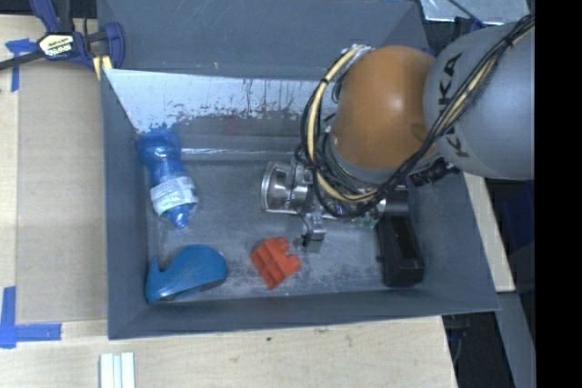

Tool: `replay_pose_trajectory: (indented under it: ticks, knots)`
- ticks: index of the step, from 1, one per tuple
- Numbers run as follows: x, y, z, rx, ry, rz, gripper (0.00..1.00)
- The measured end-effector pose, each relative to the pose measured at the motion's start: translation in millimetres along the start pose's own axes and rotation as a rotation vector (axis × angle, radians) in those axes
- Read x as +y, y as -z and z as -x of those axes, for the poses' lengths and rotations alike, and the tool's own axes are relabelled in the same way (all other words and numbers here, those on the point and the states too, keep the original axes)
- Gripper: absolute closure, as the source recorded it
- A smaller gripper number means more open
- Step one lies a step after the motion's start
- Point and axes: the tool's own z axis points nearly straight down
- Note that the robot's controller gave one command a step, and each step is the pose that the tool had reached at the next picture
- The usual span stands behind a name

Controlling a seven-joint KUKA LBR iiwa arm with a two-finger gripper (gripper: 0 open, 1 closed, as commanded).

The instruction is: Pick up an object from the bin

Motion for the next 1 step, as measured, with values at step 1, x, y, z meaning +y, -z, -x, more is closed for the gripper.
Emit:
replay_pose_trajectory:
  ticks: [1]
  knots:
    - [-0.3, 4.6, 1.8, -0.009, -0.003, 0.001, 0.00]
